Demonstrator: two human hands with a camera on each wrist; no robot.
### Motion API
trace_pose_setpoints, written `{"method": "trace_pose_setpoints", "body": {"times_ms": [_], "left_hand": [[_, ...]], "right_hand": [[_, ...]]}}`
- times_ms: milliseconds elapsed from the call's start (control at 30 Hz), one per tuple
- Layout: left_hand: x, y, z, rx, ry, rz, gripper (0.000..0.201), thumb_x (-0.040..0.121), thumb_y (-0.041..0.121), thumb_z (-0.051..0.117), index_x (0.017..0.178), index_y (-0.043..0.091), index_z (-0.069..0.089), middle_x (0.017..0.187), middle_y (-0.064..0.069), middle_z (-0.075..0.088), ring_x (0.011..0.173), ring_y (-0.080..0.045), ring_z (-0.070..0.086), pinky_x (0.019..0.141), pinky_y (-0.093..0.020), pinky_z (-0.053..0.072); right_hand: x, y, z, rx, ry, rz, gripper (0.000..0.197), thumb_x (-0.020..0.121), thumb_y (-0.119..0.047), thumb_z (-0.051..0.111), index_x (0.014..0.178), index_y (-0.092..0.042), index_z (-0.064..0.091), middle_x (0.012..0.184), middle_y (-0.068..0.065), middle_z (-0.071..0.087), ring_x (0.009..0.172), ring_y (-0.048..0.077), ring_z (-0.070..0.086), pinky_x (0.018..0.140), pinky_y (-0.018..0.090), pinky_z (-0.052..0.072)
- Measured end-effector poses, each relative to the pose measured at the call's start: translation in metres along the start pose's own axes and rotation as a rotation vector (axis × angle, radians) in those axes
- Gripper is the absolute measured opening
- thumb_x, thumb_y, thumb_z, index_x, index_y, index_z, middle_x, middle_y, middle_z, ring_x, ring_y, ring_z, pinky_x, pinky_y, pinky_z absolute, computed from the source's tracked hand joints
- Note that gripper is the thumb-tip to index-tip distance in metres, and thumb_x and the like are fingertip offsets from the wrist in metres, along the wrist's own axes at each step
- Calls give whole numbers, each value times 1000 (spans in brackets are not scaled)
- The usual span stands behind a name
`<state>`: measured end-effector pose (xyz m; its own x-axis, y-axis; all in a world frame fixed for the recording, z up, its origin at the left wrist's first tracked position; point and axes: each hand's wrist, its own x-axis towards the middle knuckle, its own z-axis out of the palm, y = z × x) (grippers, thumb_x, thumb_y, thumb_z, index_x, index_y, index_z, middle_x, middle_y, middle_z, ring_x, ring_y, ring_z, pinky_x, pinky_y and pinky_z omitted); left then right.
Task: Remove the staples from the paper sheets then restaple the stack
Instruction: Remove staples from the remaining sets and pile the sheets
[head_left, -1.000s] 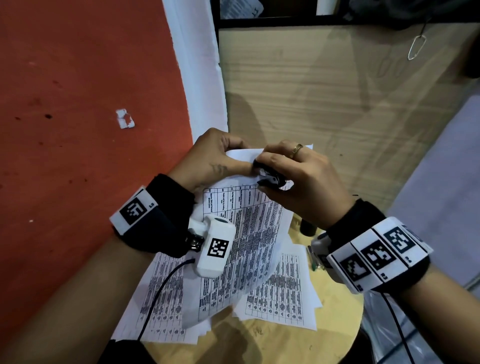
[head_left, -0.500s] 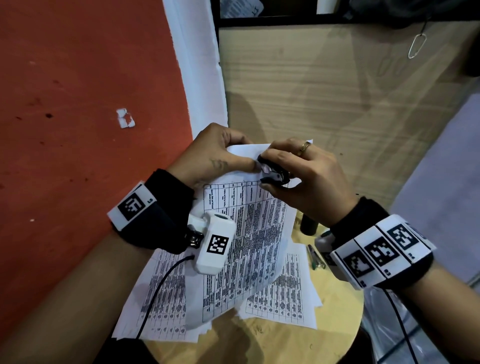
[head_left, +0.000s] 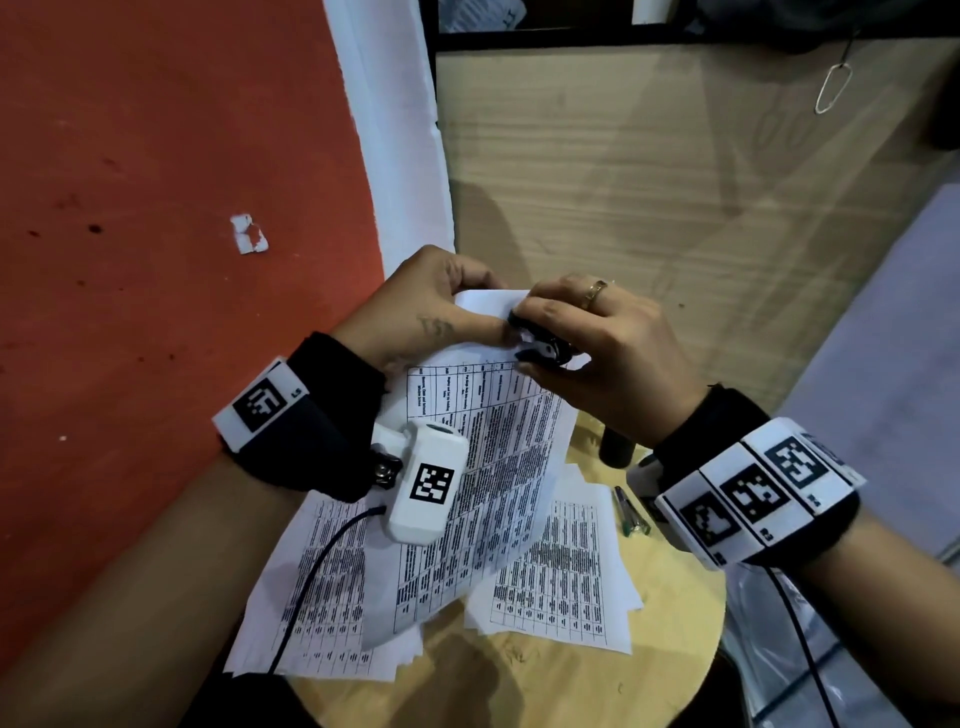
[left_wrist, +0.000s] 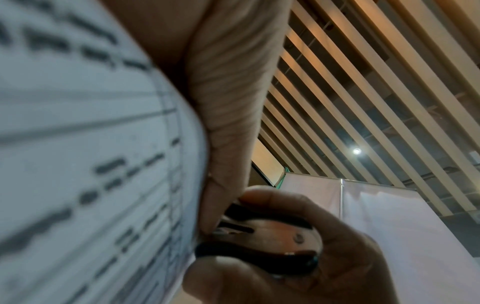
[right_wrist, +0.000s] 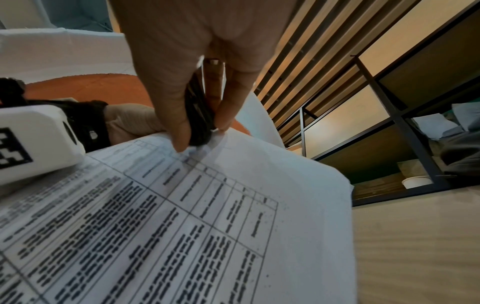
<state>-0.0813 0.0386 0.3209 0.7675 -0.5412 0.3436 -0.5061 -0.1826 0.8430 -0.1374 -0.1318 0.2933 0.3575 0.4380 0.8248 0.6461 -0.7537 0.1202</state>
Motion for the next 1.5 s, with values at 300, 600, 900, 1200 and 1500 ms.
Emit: {"method": "trace_pose_setpoints", "body": {"times_ms": [300,600,900,1200,1500], "left_hand": [[-4,0,-5,-105,-56,-61,28,57,4,82,80,10,68,70,-2,67,61,-8,60,61,-17,49],[-11,0,-1,-197,48,-101,12,69,2,72,75,9,65,57,7,64,50,-4,58,50,-13,47],[-9,-10,0,-117,105,-77,20,79,-2,69,80,16,60,71,7,60,53,2,56,53,-11,45],[-8,-11,12,-243,79,-95,18,80,-5,65,80,13,62,65,3,65,53,-8,60,54,-17,50],[-8,-13,11,-187,117,-43,18,76,-4,70,76,13,63,65,9,66,58,-5,59,60,-17,48]], "right_hand": [[-1,2,5,100,59,137,21,72,-13,75,89,-2,70,89,11,68,80,23,65,67,30,53],[-9,-6,9,381,198,373,39,64,-24,84,95,-7,69,93,0,65,89,8,61,84,17,46],[-17,-5,6,1008,286,1009,13,88,-32,59,86,-19,63,87,-3,63,76,6,64,48,17,48],[-7,-19,24,718,258,867,44,54,-27,84,80,-32,49,85,-1,62,80,20,65,74,41,55],[0,-27,24,512,284,805,31,64,-22,71,75,-31,44,81,-3,60,80,26,62,73,44,52]]}}
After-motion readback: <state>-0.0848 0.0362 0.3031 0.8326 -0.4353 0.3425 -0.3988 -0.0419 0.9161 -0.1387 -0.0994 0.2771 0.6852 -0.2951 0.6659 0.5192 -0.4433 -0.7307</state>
